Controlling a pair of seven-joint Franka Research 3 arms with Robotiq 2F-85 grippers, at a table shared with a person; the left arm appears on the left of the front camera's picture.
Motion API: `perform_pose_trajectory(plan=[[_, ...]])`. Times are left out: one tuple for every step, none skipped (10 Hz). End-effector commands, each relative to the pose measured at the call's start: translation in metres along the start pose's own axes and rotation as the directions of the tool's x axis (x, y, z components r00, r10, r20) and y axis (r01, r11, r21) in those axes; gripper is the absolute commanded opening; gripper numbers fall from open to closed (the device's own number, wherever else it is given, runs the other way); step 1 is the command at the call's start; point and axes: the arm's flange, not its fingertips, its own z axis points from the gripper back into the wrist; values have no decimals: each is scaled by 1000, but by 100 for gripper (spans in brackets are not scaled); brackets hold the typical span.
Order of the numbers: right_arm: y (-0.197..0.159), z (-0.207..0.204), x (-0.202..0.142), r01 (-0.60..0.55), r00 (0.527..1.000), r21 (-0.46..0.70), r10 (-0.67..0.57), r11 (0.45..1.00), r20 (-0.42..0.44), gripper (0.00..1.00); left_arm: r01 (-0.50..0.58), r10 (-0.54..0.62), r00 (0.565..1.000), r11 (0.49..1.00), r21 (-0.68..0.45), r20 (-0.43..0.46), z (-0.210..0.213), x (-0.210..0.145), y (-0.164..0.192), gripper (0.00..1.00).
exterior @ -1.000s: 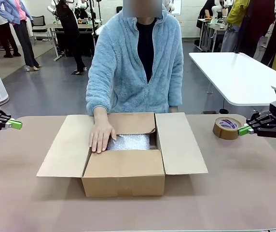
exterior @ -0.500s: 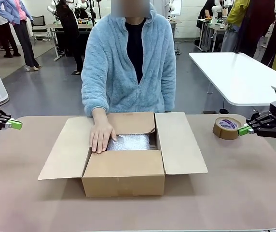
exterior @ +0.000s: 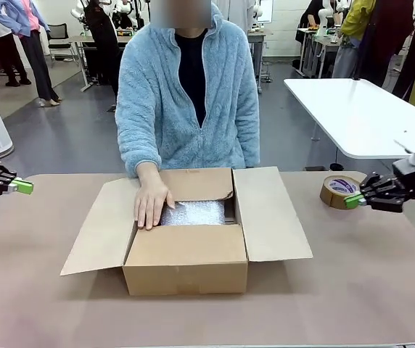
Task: Wrap the clocks to prevent damage.
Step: Push the right (or left) flap of the Package Box to close it.
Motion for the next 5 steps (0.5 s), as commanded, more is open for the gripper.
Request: perform_pose_trajectory(plan=[[3, -38, -2, 21, 999, -51, -22, 998, -26, 1, 2, -2, 1000, 1000, 8, 2, 0, 1, -3, 0], [6, -48, -5, 27, 999, -18, -28, 999, -24, 1, 2, -2, 1000, 1000, 8, 2, 0, 1, -3, 0], [3, -59, -5, 24, 999, -25, -25, 999, -28, 1, 2, -2, 1000, 1000, 8, 2, 0, 1, -3, 0], [3, -71, -7, 34, 999, -19, -34, 999, -24, 1, 2, -2, 1000, 1000, 8, 2, 0, 1, -3, 0], [6, -79, -9, 31, 1000, -12, -31, 999, -1, 1, 2, -2, 1000, 1000, 8, 2, 0, 1, -3, 0]])
